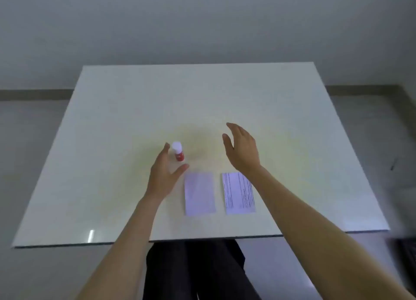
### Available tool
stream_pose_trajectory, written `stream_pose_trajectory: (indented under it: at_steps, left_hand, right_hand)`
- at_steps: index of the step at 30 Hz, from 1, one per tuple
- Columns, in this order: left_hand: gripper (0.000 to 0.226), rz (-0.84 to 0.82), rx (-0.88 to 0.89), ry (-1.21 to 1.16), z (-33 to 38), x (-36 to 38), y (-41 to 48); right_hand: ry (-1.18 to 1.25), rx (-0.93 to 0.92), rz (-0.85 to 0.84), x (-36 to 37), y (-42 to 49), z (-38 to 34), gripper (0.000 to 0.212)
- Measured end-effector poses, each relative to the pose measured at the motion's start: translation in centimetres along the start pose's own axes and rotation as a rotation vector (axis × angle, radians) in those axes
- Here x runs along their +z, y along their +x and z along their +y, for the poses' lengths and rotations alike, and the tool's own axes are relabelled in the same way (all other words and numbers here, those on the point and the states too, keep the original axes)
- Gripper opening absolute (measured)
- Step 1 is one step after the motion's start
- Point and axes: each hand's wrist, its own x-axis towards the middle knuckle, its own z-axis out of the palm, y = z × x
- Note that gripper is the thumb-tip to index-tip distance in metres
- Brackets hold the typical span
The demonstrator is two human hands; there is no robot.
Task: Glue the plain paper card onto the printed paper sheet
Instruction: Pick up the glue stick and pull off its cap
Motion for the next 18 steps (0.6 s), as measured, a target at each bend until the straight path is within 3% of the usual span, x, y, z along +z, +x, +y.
stream_pose_trajectory:
  at_steps: [3, 8, 14, 18]
  left_hand:
    - [0.049, 0.16, 0.126, -0.096, -1.3, 1.6, 0.9]
    - [0.041, 0.291, 0.171, -0.276, -1.2, 3.1, 1.5]
    - [0.008, 0.38, 0.21, -0.248, 0.0, 2.9, 0.7]
    - [0.021, 0.396, 0.334, -0.147, 0.9, 1.9, -0.1]
  right_hand:
    - [0.032, -0.099, 0.11, 1.7, 0.2, 1.3, 0.04]
    - [0.232, -0.18, 0.25, 3.0, -0.7, 0.5, 0.039]
    - [0.368, -0.187, 0.242, 2.9, -3.8, -1.0, 0.038]
    - [0.448, -0.111, 0.218, 1.4, -3.6, -1.9, 0.055]
